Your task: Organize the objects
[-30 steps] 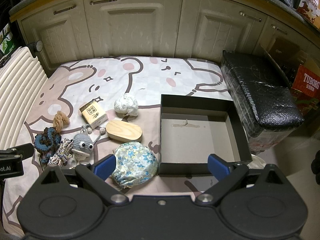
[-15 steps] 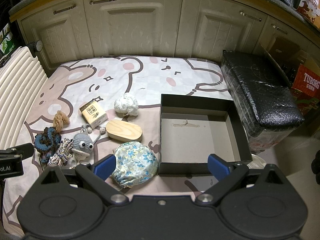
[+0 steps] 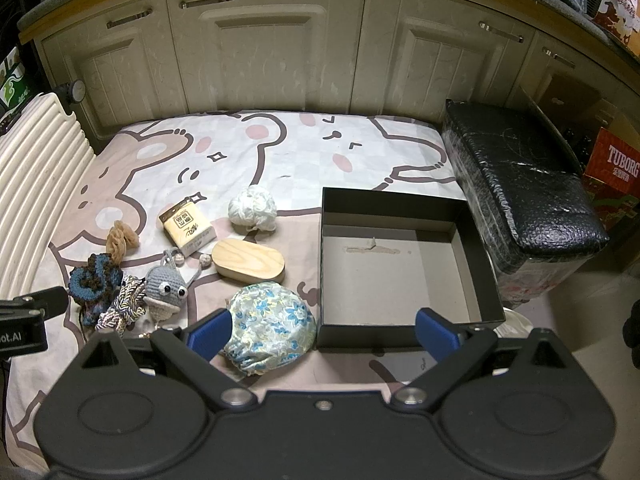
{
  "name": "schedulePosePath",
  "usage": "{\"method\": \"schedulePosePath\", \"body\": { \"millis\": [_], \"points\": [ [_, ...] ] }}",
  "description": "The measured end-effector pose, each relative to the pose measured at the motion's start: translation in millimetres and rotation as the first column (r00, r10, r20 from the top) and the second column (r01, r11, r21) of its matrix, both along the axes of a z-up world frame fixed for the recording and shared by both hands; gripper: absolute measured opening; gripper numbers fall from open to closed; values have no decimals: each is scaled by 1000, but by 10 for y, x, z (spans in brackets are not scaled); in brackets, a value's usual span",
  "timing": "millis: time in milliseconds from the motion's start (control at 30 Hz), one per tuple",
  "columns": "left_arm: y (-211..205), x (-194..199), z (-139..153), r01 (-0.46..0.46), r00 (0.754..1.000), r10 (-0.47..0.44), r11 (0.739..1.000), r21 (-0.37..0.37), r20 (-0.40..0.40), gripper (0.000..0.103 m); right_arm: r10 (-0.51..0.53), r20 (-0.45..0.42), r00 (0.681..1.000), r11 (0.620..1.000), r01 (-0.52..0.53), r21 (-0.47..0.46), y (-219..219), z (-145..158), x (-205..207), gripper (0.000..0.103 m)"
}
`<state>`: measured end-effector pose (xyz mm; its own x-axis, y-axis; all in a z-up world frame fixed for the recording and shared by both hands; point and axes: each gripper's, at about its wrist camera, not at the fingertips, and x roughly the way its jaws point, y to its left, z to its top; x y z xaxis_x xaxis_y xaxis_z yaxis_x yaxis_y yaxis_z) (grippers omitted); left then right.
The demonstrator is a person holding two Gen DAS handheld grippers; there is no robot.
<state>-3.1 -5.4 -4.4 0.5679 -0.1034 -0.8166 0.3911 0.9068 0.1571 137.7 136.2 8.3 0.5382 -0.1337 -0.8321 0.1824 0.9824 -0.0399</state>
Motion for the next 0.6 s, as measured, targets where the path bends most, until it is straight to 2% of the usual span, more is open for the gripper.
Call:
{"method": "schedulePosePath", "body": {
  "millis": [600],
  "points": [
    [2,2,1,38,999,-38,999,-9,-6,103,-104,-2,995,995,104,2,-6,2,-4,99]
  ]
}}
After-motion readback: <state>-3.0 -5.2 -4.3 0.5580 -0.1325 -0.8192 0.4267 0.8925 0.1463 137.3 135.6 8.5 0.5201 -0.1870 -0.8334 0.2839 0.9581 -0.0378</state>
